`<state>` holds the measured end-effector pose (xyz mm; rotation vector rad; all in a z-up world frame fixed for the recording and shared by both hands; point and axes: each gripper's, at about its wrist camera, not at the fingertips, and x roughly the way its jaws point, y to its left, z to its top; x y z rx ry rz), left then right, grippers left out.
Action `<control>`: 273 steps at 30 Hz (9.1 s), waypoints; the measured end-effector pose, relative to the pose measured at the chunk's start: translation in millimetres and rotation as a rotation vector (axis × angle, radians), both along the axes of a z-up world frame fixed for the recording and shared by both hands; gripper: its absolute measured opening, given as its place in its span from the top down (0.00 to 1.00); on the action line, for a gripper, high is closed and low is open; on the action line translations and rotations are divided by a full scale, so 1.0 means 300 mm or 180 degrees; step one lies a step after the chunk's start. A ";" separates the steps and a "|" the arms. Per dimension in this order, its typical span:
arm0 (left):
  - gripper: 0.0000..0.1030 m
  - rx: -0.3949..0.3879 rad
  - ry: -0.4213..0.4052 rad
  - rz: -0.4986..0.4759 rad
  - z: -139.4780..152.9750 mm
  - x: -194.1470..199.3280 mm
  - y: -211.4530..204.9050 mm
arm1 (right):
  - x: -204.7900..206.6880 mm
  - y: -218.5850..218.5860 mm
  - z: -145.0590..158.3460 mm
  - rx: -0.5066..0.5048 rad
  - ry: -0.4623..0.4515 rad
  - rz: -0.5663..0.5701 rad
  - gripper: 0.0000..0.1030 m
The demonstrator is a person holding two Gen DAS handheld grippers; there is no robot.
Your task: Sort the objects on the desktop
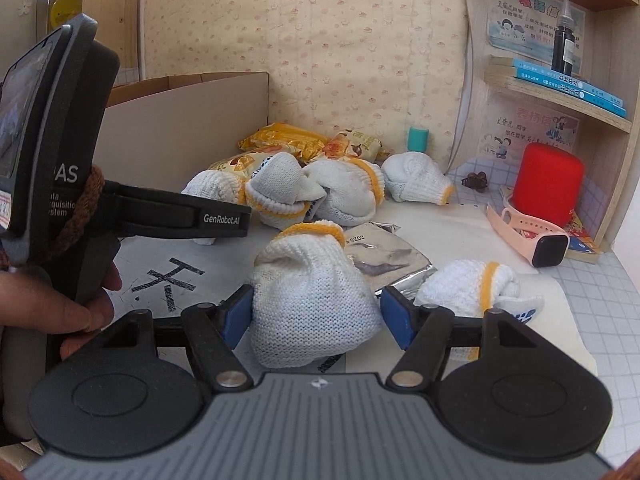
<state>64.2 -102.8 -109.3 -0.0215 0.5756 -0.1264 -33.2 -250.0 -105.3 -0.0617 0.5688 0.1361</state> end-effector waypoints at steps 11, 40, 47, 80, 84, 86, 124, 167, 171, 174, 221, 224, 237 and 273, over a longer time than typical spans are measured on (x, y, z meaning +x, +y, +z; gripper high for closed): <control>0.60 0.0039 -0.0131 0.0075 0.015 -0.045 0.027 | -0.005 0.000 0.007 0.0116 -0.0020 -0.0065 0.41; 0.59 0.0043 -0.0416 -0.0082 0.088 -0.192 0.076 | -0.116 0.044 0.101 -0.0078 -0.0462 -0.0105 0.74; 0.59 0.0008 -0.0536 -0.0073 0.127 -0.218 0.085 | -0.129 0.053 0.129 -0.0028 -0.0560 -0.0056 0.74; 0.59 -0.0187 -0.0861 0.0562 0.396 -0.131 0.539 | 0.164 0.400 0.417 0.0275 -0.0986 0.0830 0.73; 0.59 -0.0136 -0.0799 0.0611 0.390 -0.105 0.578 | 0.203 0.461 0.429 0.0280 -0.0964 0.0905 0.73; 0.59 -0.0112 -0.0794 0.0614 0.388 -0.100 0.587 | 0.222 0.489 0.429 0.0255 -0.0944 0.0928 0.73; 0.50 0.0011 -0.0562 0.0661 0.324 0.004 0.628 | 0.383 0.604 0.357 0.0119 -0.0699 0.0996 0.65; 0.29 -0.0177 -0.0751 -0.0306 0.254 -0.173 0.173 | 0.063 0.068 0.182 -0.0141 -0.0606 -0.0125 0.35; 0.29 -0.0007 -0.0992 -0.0308 0.268 -0.215 0.136 | 0.061 0.035 0.139 -0.0131 -0.0502 -0.0189 0.35; 0.28 -0.0022 -0.0993 -0.0465 0.263 -0.216 0.111 | 0.071 0.023 0.111 -0.0130 -0.0424 -0.0204 0.34; 0.45 -0.0034 0.0119 -0.0769 -0.013 0.055 -0.047 | 0.202 -0.017 -0.025 -0.0447 0.0189 0.0050 0.33; 0.48 -0.0027 0.0090 -0.0766 -0.012 0.050 -0.045 | 0.196 0.002 -0.037 -0.0603 0.0148 0.0062 0.35; 0.50 -0.0050 -0.0066 -0.0716 0.022 0.019 -0.016 | 0.148 -0.021 -0.004 -0.0467 0.0049 -0.0071 0.41; 0.50 -0.0073 -0.0841 -0.0487 0.297 -0.190 0.107 | 0.002 0.047 0.252 -0.0362 -0.0634 0.0050 0.41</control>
